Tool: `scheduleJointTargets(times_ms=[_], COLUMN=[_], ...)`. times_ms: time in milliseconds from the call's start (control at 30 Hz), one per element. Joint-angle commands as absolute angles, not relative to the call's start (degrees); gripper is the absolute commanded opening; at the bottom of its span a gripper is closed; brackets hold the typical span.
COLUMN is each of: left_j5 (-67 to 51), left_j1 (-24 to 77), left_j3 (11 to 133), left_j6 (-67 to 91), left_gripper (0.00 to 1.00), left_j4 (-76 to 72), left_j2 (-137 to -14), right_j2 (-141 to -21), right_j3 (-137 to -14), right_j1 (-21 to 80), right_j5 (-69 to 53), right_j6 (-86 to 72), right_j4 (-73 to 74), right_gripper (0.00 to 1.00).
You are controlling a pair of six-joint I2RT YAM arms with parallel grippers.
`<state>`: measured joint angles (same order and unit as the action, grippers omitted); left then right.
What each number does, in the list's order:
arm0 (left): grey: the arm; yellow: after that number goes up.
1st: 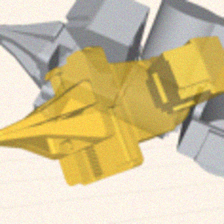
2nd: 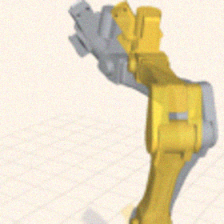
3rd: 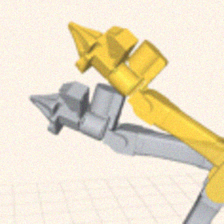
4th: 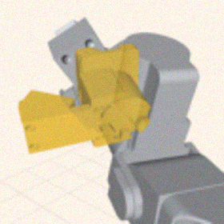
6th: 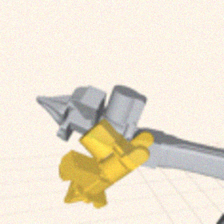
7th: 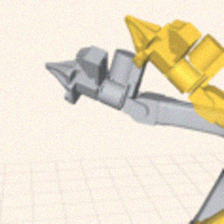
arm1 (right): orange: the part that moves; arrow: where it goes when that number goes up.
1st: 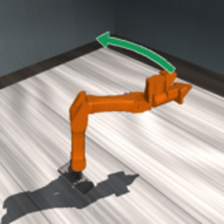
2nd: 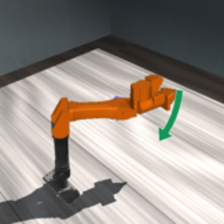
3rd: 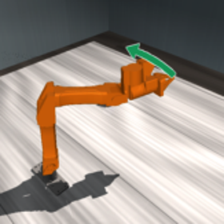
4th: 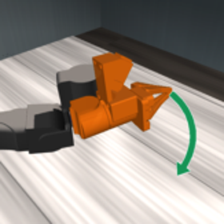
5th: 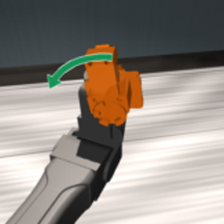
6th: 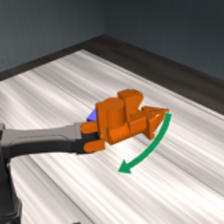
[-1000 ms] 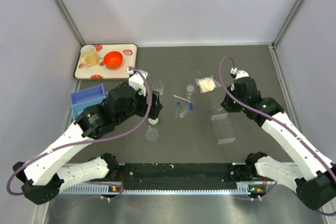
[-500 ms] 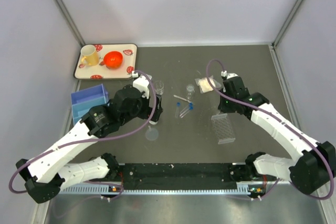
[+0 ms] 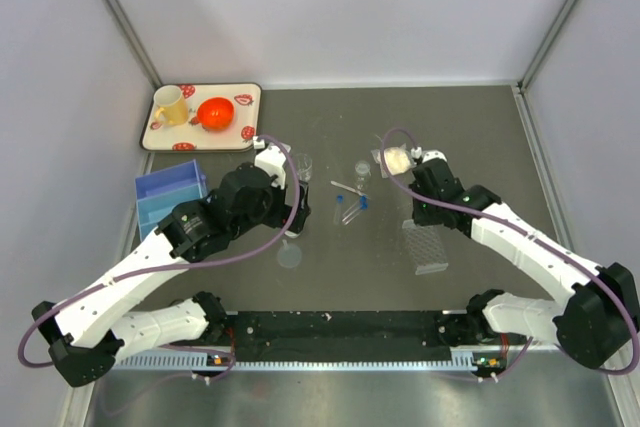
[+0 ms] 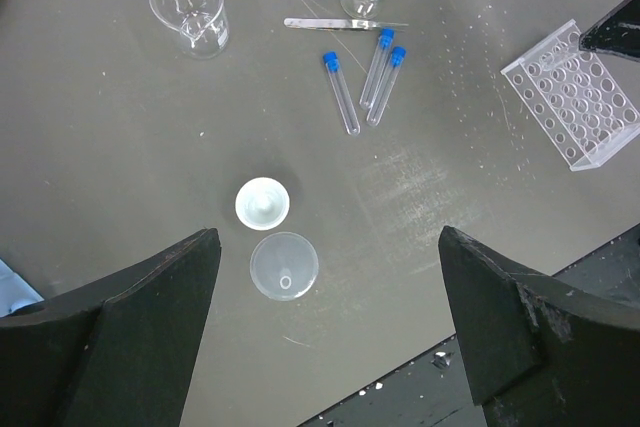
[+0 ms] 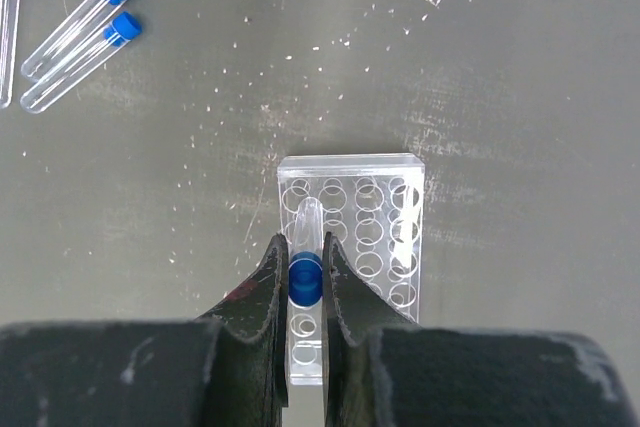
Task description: Organize the chemistry lab equipment
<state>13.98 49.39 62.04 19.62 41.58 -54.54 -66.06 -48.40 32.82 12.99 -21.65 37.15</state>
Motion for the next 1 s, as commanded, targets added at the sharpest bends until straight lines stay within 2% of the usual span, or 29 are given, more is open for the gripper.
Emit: scheduleJointTargets(times_ms=[0,967], left_j5=[14.24,13.71], left_j1=[49.48,49.40], left_j3=[61.52,60.73], left_j6=[20.13,20.30], left_gripper=[0.95,0.95], left_j4=[39.02,38.50], left_j2=[-54.23,-54.67], right_j2=[-64.69,-64.42], right_j3=[-47.64,-44.65], right_j1=[33.93,35.68], right_j5=[14.59,15.03], right_j6=[-23.20,-24.87], right_j4=[34.46,32.87], right_gripper=[0.00,0.00])
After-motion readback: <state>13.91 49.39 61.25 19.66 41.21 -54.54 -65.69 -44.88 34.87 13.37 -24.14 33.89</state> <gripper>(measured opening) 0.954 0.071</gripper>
